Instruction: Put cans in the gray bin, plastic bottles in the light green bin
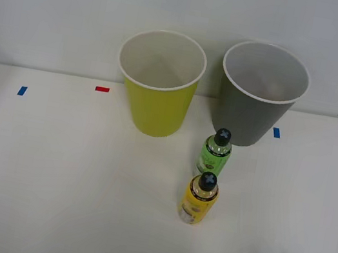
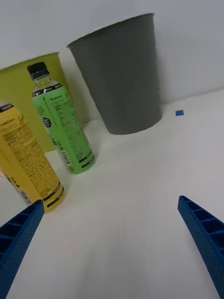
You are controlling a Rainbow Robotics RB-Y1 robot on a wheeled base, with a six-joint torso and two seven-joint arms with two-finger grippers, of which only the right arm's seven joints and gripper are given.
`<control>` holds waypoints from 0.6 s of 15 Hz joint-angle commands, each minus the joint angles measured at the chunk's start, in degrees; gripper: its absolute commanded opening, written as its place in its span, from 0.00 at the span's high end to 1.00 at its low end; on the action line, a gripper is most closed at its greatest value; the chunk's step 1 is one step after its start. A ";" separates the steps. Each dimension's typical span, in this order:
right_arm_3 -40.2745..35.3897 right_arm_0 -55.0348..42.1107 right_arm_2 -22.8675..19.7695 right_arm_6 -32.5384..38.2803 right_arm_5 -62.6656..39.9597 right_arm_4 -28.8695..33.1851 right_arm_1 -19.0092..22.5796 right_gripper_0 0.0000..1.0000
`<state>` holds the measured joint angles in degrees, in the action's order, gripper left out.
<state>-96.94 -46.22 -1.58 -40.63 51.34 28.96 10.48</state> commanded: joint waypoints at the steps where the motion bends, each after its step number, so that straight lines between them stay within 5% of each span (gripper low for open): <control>1: -0.80 0.08 4.13 -10.70 0.08 -3.65 2.97 0.00; 5: -0.80 0.60 10.19 -22.30 -0.36 -8.75 5.60 0.00; 9: -0.80 4.38 15.90 -25.64 -2.21 -15.69 7.45 0.00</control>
<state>-97.74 -42.96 13.22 -65.93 49.77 14.39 17.62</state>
